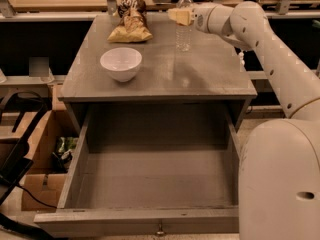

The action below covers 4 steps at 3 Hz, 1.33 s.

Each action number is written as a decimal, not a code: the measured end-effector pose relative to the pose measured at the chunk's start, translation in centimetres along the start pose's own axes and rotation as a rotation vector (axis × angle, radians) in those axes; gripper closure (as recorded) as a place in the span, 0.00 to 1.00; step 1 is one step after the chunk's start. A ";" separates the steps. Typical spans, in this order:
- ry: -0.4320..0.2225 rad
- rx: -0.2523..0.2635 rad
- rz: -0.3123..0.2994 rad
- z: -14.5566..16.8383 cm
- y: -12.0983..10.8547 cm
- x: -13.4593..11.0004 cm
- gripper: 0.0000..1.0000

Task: Place water bottle into top drawer

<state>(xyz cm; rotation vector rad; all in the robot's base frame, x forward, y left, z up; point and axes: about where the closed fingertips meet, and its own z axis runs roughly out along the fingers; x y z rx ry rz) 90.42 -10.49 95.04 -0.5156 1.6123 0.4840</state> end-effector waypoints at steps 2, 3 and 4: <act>0.003 -0.009 0.002 0.6 0.5 0.2 0.96; -0.009 -0.026 0.003 -1.0 0.8 -2.2 1.00; -0.042 -0.045 -0.010 -5.1 1.4 -5.7 1.00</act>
Offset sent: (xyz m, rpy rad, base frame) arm 0.0006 0.0034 -0.0013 0.0005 0.0017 0.0040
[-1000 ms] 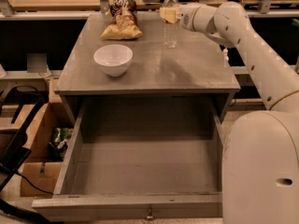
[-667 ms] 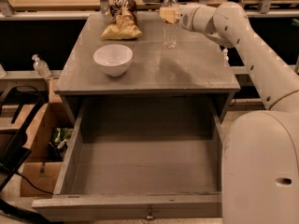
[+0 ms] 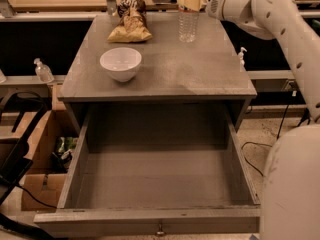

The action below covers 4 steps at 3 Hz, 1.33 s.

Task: Place water bottle into top drawer

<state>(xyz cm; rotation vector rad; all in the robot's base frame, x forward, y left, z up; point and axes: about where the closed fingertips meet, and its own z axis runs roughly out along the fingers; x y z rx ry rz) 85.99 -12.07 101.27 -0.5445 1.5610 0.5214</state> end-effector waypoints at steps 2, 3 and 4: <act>-0.108 -0.126 -0.074 -13.4 8.8 -6.6 1.00; -0.112 -0.307 -0.108 -19.4 18.0 -2.6 1.00; -0.056 -0.326 -0.096 -25.0 19.8 3.0 1.00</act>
Offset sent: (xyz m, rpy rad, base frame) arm -0.3302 -0.0575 0.0334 0.0136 -0.1532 0.2405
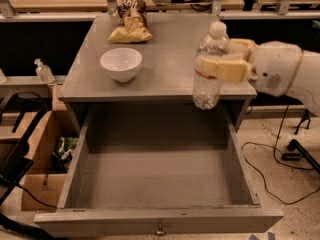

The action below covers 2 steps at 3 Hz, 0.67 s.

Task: Place water bottle into top drawer

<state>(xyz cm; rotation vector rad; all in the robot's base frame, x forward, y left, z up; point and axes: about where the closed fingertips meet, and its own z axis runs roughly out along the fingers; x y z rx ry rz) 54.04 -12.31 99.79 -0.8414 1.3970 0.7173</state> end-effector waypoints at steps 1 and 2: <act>0.016 0.026 0.010 -1.7 0.0 1.0 1.00; 0.015 0.023 0.010 -1.5 0.0 0.9 1.00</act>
Offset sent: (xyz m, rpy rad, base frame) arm -0.0093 -0.0168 -0.0109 -0.0065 0.0177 -0.0303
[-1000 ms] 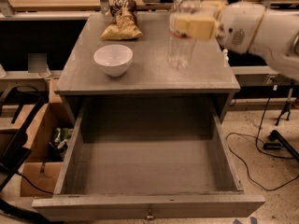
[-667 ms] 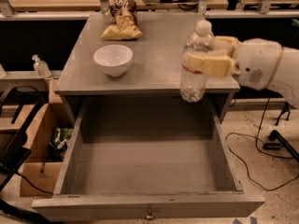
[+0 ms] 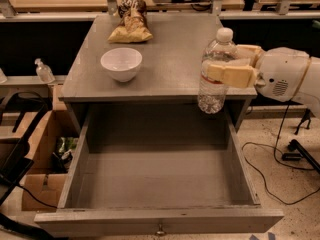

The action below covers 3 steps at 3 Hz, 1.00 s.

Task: Place water bottle into top drawer

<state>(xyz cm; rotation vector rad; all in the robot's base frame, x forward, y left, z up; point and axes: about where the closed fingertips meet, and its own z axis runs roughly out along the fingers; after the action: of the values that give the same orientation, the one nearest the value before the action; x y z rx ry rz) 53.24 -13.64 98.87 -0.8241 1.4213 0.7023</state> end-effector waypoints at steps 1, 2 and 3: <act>0.021 -0.089 0.010 3.5 1.4 5.0 1.00; 0.055 -0.163 0.037 6.1 3.3 10.3 1.00; 0.090 -0.211 0.030 8.9 5.6 17.6 1.00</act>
Offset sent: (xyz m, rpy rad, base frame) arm 0.0125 0.0889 -0.1736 -0.0504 0.1289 0.2309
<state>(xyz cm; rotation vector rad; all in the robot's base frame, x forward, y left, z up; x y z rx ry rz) 54.33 -4.24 80.71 -1.0112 1.4587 0.8574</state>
